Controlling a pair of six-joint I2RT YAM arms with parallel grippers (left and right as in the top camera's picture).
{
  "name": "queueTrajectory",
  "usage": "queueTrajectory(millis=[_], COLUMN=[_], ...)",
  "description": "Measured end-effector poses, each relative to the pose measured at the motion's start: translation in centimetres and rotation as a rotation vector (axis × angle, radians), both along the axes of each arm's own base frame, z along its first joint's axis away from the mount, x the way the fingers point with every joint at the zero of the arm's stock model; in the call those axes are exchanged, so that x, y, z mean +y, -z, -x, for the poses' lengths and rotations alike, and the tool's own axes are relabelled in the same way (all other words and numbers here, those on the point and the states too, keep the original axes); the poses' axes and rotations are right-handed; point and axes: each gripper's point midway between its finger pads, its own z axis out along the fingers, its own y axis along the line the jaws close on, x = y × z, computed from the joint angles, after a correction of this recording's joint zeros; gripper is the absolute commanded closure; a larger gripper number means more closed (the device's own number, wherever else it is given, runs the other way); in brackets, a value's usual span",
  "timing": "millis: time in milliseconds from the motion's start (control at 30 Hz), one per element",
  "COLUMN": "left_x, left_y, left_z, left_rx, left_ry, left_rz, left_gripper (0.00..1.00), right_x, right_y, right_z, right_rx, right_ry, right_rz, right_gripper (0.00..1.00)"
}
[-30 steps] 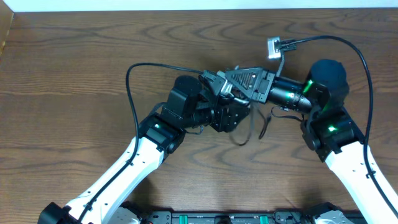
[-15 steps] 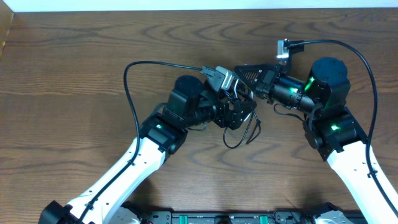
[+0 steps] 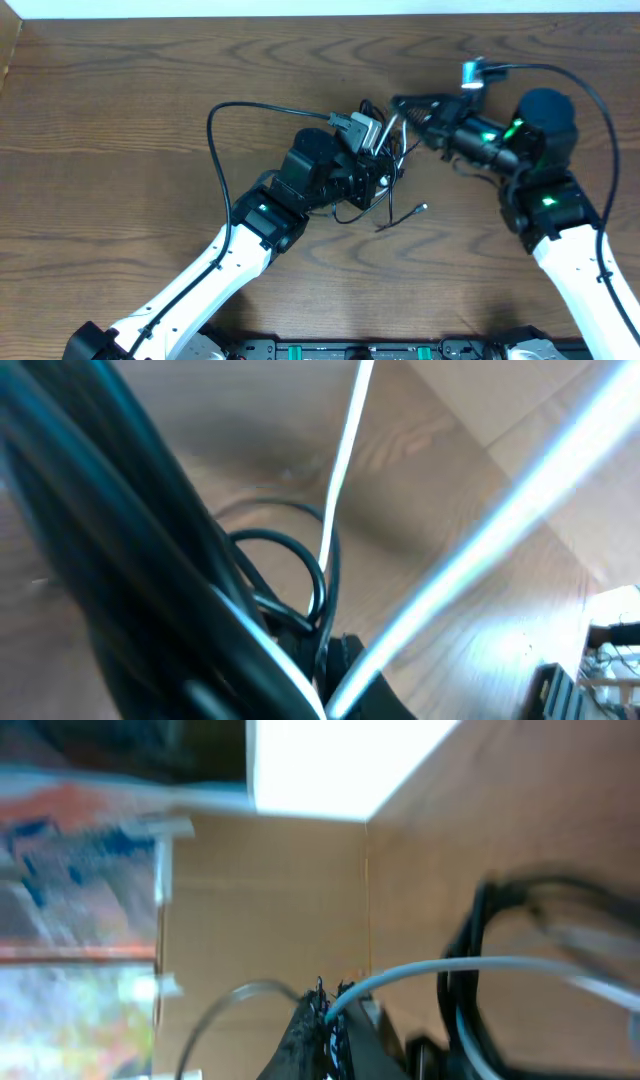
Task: Untangle cables
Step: 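Release the cables and lift the right gripper up-right away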
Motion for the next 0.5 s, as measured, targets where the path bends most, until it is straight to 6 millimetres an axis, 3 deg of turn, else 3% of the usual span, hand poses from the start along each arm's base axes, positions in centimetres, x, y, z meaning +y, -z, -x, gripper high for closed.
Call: queueTrajectory(millis=[300,400,500], left_x=[-0.4,-0.7,-0.9], left_y=[0.7,0.6,0.7], left_z=[1.7,2.3,2.7], left_rx=[0.061,0.073,0.087], left_ry=[0.078,0.110,0.132], left_rz=[0.001,0.015,0.019], left_gripper=[0.91,0.72,0.62], right_x=[-7.6,-9.5,-10.5], right_y=[0.2,1.2,2.0], right_z=[-3.5,-4.0,-4.2], right_rx=[-0.074,-0.061,-0.048], right_ry=[0.219,0.273,0.304], right_rz=[0.079,0.126,0.163], right_gripper=[0.98,0.98,0.98])
